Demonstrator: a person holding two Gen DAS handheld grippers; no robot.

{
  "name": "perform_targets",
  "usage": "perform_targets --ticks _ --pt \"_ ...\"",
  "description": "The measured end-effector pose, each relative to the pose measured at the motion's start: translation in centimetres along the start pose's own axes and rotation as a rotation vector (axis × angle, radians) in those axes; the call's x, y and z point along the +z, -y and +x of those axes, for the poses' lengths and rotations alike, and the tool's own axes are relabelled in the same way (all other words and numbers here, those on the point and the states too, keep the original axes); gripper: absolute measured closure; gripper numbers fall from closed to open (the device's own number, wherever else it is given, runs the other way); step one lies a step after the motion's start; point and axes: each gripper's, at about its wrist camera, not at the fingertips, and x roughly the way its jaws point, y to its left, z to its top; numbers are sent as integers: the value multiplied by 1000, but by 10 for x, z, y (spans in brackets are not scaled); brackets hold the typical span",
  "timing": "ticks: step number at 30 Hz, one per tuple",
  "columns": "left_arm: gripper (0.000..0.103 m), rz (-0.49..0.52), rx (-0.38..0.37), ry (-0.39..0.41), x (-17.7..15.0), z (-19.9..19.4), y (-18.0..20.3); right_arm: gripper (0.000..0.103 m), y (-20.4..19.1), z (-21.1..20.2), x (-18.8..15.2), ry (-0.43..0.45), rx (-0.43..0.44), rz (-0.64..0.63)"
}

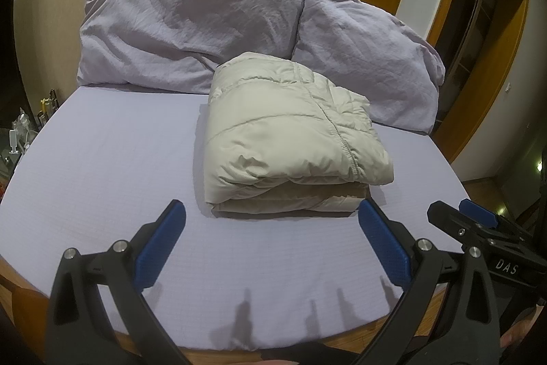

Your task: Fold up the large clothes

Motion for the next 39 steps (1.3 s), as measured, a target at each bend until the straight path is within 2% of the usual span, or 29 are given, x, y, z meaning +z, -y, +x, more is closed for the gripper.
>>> perform_targets --ticks 39 --pt "2 -16 10 -7 -1 7 -3 1 -7 4 -1 2 -7 9"
